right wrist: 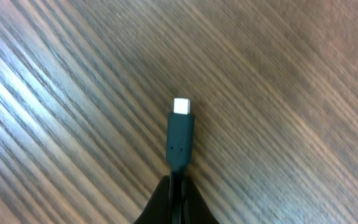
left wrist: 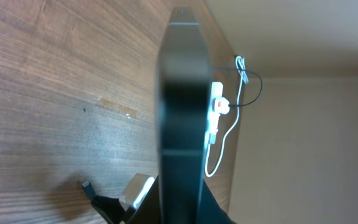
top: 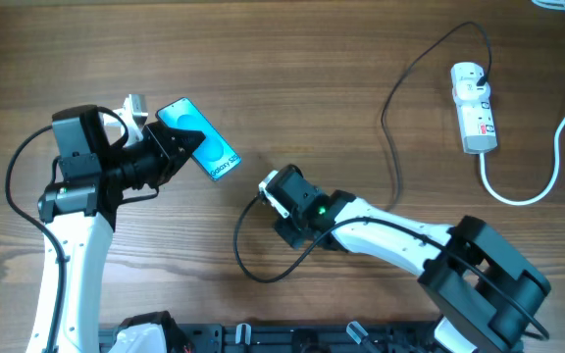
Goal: Plug charger to phone and switch on socket
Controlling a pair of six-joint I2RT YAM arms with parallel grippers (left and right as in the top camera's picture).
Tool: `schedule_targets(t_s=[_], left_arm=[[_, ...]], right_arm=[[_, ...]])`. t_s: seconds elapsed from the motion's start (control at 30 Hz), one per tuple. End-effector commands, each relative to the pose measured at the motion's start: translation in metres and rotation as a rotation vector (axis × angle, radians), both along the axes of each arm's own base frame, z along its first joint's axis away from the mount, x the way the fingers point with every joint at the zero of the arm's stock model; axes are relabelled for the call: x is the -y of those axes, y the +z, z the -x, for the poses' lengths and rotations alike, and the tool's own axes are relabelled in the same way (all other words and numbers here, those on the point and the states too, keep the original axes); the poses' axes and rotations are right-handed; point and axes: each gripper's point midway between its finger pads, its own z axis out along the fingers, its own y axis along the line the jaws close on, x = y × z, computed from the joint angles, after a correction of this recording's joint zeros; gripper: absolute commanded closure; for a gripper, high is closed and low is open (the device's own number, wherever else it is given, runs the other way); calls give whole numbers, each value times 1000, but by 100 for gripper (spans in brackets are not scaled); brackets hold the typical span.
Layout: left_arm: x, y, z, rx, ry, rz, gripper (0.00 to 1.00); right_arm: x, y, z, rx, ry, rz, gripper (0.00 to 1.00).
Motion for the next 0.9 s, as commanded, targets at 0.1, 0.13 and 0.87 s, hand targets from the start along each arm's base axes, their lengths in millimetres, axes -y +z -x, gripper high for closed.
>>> schedule_targets(t_s=[0.1, 0.13, 0.87], left_arm=[[1, 4, 4, -2, -11, 9, 96], [3, 6, 5, 1, -23, 21, 96], [-12, 14, 1, 67, -18, 21, 94]], right_arm=[[1, 140, 10, 118, -55, -252, 96], [4, 156, 14, 135, -54, -288, 95], [8, -1, -26, -237, -125, 217, 66]])
